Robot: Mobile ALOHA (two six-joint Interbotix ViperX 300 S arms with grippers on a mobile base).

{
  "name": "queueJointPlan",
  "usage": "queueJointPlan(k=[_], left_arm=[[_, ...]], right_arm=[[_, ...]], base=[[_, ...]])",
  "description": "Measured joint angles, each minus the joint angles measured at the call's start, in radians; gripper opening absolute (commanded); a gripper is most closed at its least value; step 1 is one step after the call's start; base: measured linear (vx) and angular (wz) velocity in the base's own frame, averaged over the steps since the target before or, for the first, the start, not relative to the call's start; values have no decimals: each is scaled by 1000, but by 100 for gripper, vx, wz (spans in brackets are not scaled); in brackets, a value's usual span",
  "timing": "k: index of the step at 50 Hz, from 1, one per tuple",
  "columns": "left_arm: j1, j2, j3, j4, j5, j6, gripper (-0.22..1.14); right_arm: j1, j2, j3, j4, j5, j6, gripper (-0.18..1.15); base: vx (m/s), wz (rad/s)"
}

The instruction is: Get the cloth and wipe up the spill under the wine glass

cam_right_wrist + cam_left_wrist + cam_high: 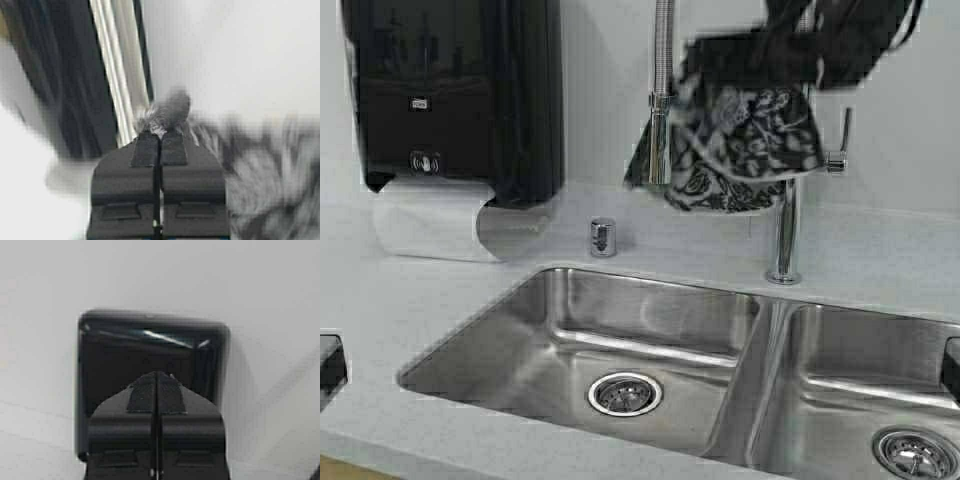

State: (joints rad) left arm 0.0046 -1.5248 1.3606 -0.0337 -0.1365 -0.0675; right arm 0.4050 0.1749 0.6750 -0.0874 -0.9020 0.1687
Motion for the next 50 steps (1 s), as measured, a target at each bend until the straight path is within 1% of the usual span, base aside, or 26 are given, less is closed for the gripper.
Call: queueJointPlan(k=[8,21,34,50], left_arm=[[0,0,2,0,0,0,2],[0,0,6,0,0,0,2],[0,0,6,0,0,-2,2],[2,-2,6,-3,2,0,2]], right_arm=[[-2,-149,-6,-2,35,0,6],[2,-325,-91,-14,178,0,6],[20,-402,-198,-32,284,0,6],[84,-471,-209,-49,373,0,6]], base=[[-2,0],[-6,0],[-12,-2],[-15,0]])
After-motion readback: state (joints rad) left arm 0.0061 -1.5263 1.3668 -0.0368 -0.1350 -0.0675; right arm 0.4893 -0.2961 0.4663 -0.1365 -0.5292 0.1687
